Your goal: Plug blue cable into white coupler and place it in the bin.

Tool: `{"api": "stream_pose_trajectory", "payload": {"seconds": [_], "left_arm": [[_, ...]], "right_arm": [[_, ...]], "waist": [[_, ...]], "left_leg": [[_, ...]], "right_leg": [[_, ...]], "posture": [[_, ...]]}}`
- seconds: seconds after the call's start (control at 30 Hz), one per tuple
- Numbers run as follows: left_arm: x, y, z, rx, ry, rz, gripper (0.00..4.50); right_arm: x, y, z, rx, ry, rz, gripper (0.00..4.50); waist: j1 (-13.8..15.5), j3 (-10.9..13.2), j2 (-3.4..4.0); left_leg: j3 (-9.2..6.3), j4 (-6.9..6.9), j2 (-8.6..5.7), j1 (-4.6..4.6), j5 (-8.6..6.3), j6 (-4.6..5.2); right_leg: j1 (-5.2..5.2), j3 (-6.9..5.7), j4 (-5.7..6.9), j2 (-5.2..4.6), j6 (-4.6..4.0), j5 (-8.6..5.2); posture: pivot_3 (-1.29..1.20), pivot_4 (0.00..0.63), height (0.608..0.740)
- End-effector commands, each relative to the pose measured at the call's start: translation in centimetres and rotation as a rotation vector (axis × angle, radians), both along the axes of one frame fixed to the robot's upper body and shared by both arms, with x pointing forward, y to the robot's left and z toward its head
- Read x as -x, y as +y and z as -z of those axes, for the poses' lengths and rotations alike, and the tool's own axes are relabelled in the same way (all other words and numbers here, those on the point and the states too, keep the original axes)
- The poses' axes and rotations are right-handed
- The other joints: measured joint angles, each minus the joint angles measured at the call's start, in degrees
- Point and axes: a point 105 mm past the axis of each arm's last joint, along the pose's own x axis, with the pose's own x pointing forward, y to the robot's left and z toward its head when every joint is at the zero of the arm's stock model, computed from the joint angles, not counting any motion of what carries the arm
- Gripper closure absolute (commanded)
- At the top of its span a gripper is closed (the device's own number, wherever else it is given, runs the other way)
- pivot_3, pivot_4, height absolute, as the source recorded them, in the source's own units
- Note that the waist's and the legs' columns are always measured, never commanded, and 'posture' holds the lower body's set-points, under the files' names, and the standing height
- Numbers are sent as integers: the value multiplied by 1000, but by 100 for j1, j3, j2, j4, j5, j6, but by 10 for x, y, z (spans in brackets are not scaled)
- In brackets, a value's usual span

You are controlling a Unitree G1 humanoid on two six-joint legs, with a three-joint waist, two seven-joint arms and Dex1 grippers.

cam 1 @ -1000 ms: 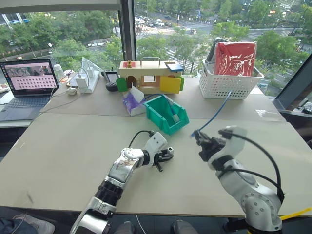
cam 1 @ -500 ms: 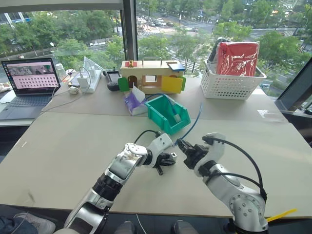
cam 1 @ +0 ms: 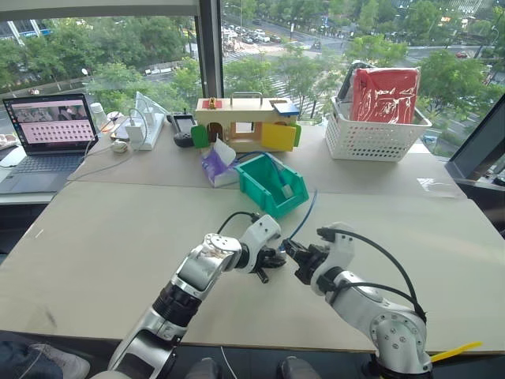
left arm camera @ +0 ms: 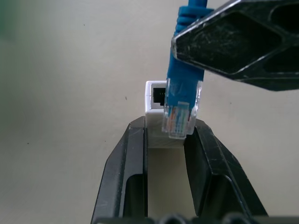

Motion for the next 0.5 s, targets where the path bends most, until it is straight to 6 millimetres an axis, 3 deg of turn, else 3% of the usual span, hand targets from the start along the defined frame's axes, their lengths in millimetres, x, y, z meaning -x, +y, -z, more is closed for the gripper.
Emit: {"api": "stream_pose_trajectory", "payload": {"seconds": [0.03,0.27,0.5], "left_arm": [[5,1,7,-10,32,-3,3875],[6,0,8,-5,38,-6,3875],[4,-1,7,-2,36,-9,3875]], "right_arm": [[-4,-9,-14,-8,-65,47,4500],[-6,-14,-24,-23,-113,86,4500],[-7,-17,-19,-16,-92,96,4500]], "waist": [[-3,0,0],[-5,0,0],[-5,1,1]], "left_leg": [[0,0,0,0,0,0],[-1,0,0,-3,0,0],[-2,-1,0,-5,0,0]], "right_leg": [[0,0,0,0,2,-1],[-2,0,-3,0,10,-8],[-3,0,-3,-1,-22,-26]], "posture": [[0,150,735],[0,150,735],[0,150,735]]}}
